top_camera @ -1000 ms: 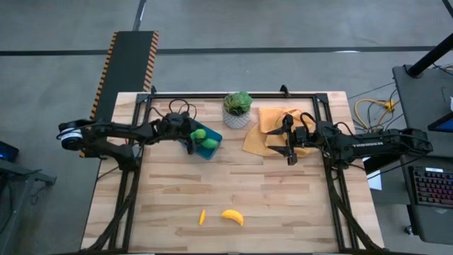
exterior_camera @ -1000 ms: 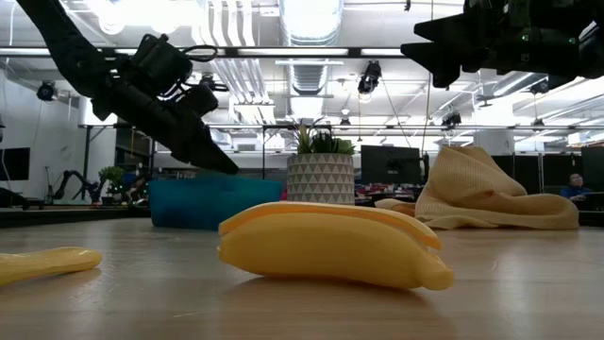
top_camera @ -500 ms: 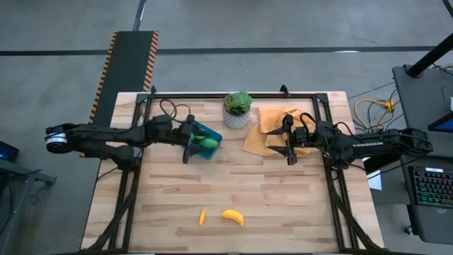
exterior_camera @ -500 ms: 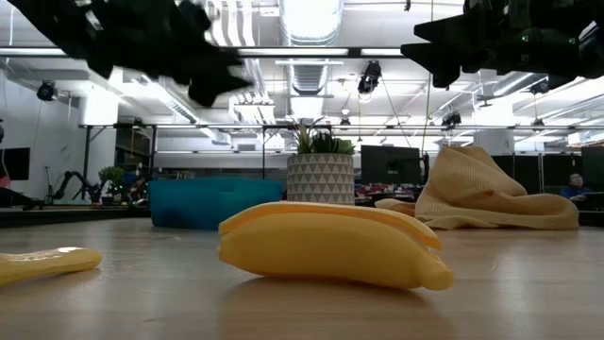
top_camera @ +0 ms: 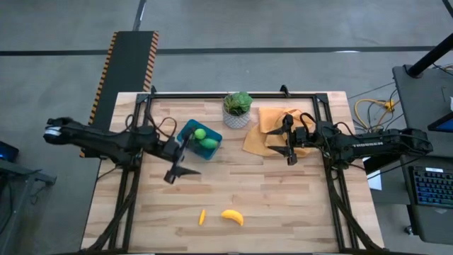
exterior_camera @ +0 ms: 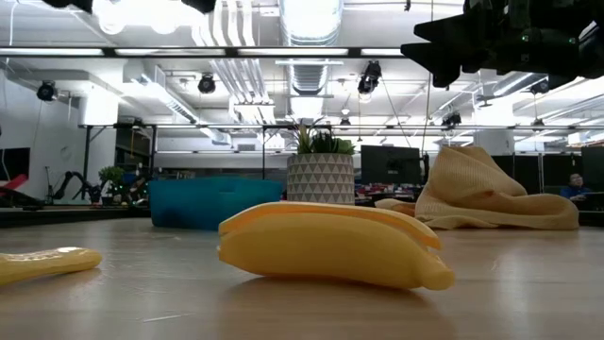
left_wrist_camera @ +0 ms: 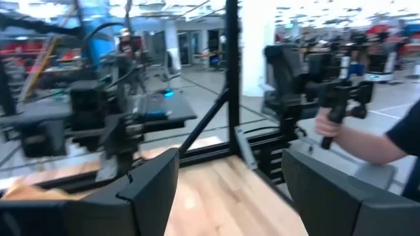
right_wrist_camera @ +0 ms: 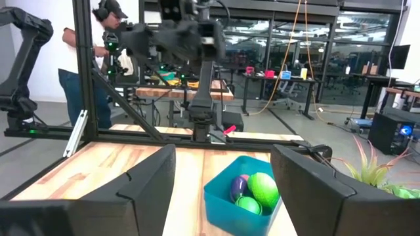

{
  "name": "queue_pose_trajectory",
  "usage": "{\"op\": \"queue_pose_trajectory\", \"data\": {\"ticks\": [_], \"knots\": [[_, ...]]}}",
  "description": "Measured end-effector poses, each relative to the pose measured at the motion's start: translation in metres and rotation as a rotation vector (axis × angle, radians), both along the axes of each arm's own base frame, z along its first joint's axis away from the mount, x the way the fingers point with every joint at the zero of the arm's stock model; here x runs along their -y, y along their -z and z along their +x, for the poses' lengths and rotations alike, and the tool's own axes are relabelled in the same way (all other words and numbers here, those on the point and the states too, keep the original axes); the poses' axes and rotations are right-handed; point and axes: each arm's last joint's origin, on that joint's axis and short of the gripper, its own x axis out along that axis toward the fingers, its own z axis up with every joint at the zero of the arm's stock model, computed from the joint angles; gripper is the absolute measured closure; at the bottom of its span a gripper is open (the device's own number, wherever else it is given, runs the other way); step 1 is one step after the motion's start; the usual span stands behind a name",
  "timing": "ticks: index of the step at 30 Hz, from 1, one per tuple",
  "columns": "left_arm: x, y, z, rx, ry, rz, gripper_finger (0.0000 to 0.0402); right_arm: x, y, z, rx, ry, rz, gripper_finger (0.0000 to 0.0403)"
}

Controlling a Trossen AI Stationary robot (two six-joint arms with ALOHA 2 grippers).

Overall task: Pick and placing Produce into tupperware
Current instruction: Put the yellow corn into the blue bin

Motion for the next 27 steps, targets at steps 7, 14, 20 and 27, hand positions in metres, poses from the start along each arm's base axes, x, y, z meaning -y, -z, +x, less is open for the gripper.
{"op": "queue_pose_trajectory", "data": {"ticks": [7,14,20,27], "knots": [[0.016,-0.004,0.005,-0.009,0.068,-0.009,0.0146,0.0,0.0,0.0,0.0,0.0,0.0,0.0161],[0.034,-0.003,0.007,-0.031,0.067,-0.017,0.0146,0.0,0.0,0.0,0.0,0.0,0.0,0.0161],[0.05,-0.002,0.005,-0.113,-0.087,0.045,0.0146,0.0,0.0,0.0,0.001,0.0,-0.001,0.0164],[0.061,-0.009,0.001,-0.201,-0.217,0.046,0.0146,0.0,0.0,0.0,0.001,0.0,-0.002,0.0158]]}}
